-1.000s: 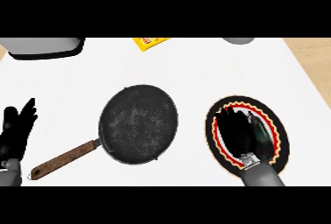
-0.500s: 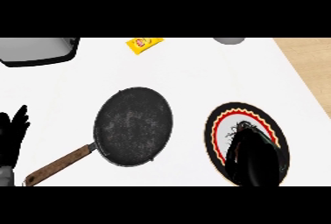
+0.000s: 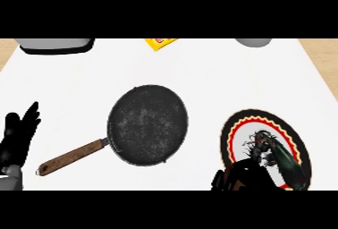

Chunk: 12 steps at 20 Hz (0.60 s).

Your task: Pick the sweet potato from the plate and place it in the pan

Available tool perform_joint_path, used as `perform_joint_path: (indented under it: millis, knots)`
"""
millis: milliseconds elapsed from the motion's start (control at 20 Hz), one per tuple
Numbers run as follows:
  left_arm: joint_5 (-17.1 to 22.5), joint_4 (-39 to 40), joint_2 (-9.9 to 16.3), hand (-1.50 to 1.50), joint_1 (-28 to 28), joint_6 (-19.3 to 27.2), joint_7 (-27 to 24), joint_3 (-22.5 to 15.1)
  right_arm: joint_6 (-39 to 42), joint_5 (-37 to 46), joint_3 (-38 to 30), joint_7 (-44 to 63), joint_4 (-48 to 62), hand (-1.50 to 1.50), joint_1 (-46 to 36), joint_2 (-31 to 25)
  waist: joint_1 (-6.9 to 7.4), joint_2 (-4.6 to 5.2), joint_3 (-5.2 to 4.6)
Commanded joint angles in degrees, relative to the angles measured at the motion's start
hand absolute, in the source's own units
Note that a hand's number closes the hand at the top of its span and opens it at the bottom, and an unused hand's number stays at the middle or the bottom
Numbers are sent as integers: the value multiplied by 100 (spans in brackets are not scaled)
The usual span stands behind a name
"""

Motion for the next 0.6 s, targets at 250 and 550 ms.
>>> perform_joint_path:
  millis: [250, 550]
  knots:
    - [22, -78, 38, 0, -245, -213, 33, -96, -379, -267, 550, 1908, 262, 150, -1206, 128, 350, 122, 8]
    - [-123, -249, -110, 0, -281, -135, 171, -306, -1191, -1101, -153, 2110, 1274, 150, -2015, 143, 525, 156, 23]
